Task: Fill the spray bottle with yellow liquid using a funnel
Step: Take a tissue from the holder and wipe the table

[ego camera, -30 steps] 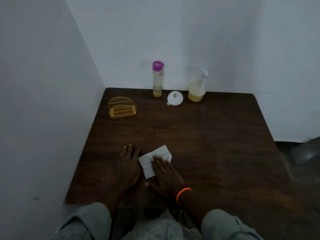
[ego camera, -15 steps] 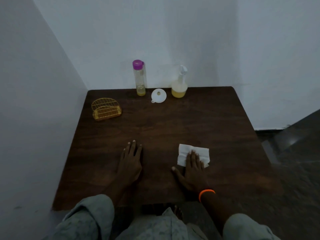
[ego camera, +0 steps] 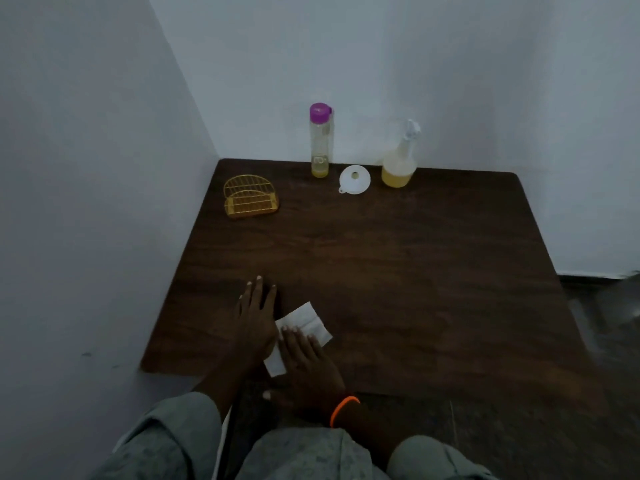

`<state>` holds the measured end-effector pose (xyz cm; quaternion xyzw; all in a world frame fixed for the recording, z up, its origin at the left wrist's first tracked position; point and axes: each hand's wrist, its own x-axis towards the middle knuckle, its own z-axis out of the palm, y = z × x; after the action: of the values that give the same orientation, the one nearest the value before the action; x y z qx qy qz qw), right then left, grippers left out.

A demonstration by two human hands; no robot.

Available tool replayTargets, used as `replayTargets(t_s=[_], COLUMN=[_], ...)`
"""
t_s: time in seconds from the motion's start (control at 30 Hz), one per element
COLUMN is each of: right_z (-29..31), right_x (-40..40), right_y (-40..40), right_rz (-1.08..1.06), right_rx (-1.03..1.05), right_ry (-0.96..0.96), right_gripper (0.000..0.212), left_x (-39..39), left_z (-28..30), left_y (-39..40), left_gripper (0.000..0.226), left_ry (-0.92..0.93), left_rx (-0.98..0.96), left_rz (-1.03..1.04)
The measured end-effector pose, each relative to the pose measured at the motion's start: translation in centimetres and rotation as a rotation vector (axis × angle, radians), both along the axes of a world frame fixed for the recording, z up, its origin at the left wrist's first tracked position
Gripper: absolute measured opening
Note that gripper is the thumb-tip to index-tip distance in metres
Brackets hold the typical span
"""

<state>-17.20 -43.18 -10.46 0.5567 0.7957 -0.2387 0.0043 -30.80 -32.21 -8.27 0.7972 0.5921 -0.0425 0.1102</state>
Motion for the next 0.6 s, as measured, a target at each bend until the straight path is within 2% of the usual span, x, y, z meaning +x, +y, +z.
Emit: replayTargets(t_s=[0.17, 0.27, 0.47, 0.6], right_z=[0.4, 0.8, 1.2, 1.4], right_x=[3.8, 7.4, 15.1, 16.2], right_y=[-0.8, -2.4, -6.7, -8.8], right_rz=[-0.046, -0.260, -0.678, -0.826], right_rx=[0.080, 0.109, 0.102, 0.039], right_ry=[-0.018, -0.032, -0.077, -0.043], right_gripper=[0.095, 0.092, 0.092, 0.095], left_x=[0.9, 2.6, 6.7, 8.6], left_z=[-0.1, -0.4, -0.8, -0.2], left_y=[-0.9, -1.5, -2.8, -3.6], left_gripper=[0.074, 0.062, 0.059, 0.060], left_ry=[-0.018, -0.042, -0.037, -0.027], left_rx=[0.023, 0.040, 0.042, 0.022], left_rz=[-0.023, -0.046, -0.140, -0.169])
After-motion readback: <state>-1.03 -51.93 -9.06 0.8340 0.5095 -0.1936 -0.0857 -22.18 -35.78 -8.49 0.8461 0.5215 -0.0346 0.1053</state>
